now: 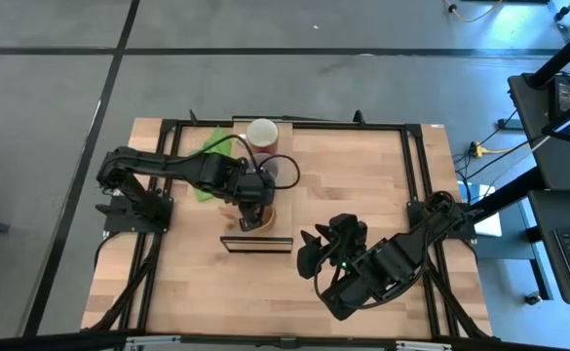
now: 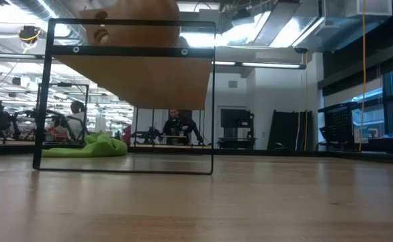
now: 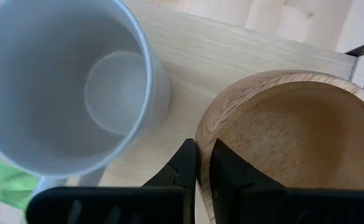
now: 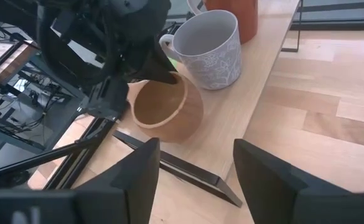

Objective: Stack small to large cups/mugs on shelf
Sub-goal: Put the brown mug on the shelf

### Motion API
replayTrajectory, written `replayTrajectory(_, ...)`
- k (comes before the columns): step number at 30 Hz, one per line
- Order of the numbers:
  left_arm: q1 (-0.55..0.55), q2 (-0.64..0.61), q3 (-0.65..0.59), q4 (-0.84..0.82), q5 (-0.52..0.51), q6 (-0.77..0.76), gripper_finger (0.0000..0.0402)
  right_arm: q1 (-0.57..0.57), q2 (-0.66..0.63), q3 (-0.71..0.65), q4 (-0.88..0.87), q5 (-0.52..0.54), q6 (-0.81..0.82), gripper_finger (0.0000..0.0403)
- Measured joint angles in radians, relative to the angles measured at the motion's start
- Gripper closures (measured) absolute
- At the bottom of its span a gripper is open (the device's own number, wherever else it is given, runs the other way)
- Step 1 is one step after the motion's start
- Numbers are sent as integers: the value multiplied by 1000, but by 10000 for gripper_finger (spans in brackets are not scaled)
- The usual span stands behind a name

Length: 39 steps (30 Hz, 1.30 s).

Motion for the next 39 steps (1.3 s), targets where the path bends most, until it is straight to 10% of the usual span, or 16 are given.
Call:
replayTrajectory(28,21,7,-18,69,40,5,386,0,1,0,0,-4,-29,197)
replayTrajectory(39,21,7,-18,72,29,5,330,0,2,0,0,-30,-33,197)
